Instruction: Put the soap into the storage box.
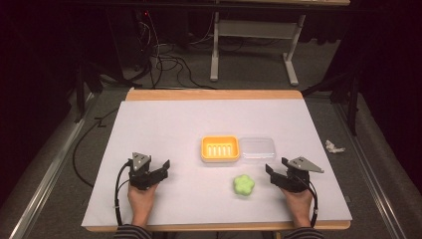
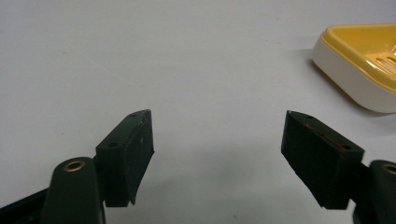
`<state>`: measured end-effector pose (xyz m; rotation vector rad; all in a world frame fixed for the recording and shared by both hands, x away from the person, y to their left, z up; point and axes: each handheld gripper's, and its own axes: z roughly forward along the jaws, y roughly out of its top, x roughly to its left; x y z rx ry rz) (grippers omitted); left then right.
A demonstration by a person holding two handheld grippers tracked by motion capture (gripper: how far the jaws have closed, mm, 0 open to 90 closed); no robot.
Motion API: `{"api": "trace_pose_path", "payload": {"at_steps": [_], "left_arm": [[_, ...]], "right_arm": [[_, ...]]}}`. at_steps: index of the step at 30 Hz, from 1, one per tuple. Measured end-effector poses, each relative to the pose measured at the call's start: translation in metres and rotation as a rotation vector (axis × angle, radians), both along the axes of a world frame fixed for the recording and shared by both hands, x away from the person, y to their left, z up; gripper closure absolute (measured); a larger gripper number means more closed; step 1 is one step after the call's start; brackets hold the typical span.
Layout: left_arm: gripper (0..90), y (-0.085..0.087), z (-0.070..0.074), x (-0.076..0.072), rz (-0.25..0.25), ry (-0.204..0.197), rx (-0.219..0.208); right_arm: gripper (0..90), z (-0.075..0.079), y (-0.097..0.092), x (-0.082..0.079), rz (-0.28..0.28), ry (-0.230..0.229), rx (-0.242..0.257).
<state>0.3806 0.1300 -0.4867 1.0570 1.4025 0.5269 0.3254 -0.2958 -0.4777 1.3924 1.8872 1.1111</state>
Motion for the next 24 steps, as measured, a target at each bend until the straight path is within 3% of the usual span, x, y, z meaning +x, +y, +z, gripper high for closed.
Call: {"api": "trace_pose_path", "payload": {"at_steps": [12, 24], "left_arm": [[25.9, -0.0004, 0.0000, -0.0001, 0.000, -0.002, -0.001], [25.9, -0.0008, 0.0001, 0.0001, 0.000, -0.001, -0.003]], "right_arm": [[27.7, -0.0004, -0.0031, 0.0017, -0.003, 0.014, 0.028], [21.7, 0.0001, -0.0042, 0.0002, -0.011, -0.004, 0.038]]}}
